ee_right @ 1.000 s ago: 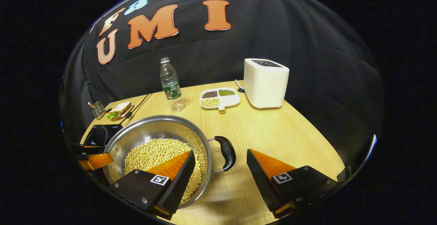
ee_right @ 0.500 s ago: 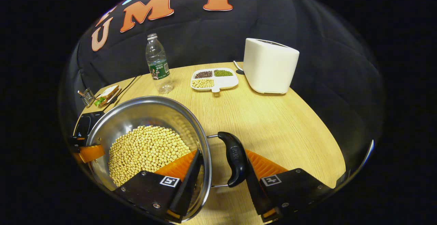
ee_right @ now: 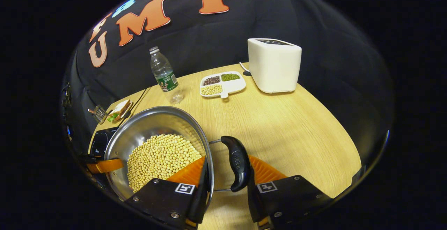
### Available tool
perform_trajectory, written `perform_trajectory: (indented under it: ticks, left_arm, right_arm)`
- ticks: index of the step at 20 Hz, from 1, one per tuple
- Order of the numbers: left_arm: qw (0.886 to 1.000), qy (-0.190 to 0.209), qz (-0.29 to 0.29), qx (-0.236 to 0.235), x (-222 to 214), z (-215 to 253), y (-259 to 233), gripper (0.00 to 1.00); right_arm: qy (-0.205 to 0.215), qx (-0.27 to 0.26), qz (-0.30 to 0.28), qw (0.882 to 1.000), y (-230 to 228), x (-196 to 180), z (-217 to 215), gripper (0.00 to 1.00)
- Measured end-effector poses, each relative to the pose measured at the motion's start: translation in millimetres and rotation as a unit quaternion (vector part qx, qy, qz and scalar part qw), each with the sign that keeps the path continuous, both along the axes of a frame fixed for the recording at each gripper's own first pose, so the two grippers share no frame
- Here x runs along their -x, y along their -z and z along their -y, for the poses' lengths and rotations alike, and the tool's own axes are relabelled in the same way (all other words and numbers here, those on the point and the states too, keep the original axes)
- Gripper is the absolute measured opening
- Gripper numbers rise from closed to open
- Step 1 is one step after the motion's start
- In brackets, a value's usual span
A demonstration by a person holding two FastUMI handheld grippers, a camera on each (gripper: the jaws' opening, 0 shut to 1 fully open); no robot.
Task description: First push the handle of the pot to place it horizontally, then grasp the pot with both hands and set it on the induction cooktop.
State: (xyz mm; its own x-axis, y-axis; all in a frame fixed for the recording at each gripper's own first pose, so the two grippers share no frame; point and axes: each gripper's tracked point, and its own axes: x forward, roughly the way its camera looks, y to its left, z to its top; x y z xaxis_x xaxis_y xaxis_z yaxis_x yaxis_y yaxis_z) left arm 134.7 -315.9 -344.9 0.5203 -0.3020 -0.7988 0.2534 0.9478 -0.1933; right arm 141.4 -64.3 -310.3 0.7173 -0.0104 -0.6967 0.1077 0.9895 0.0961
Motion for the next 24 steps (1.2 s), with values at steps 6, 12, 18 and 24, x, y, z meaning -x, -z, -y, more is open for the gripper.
perform_trajectory:
  ticks: [6, 12, 18, 24]
  left_arm:
    - [1.0, -0.017, 0.012, 0.003, 1.4, -34.1, -47.8, 0.6]
    - [0.998, -0.046, 0.03, -0.008, 3.1, -88.6, -88.6, 0.6]
    - [0.996, -0.083, 0.026, -0.019, 14.4, -157.8, -113.6, 0.61]
    - [0.993, -0.112, 0.028, -0.03, 16.3, -226.9, -113.4, 0.6]
  right_arm:
    - [-0.02, -0.013, 0.022, 0.999, -41.9, -2.4, -38.1, 0.49]
    - [-0.052, -0.026, 0.035, 0.998, -74.5, -7.4, -94.7, 0.5]
    - [-0.084, -0.032, 0.038, 0.995, -88.5, -9.0, -161.4, 0.5]
    - [-0.113, -0.049, 0.031, 0.992, -88.0, -9.3, -230.0, 0.5]
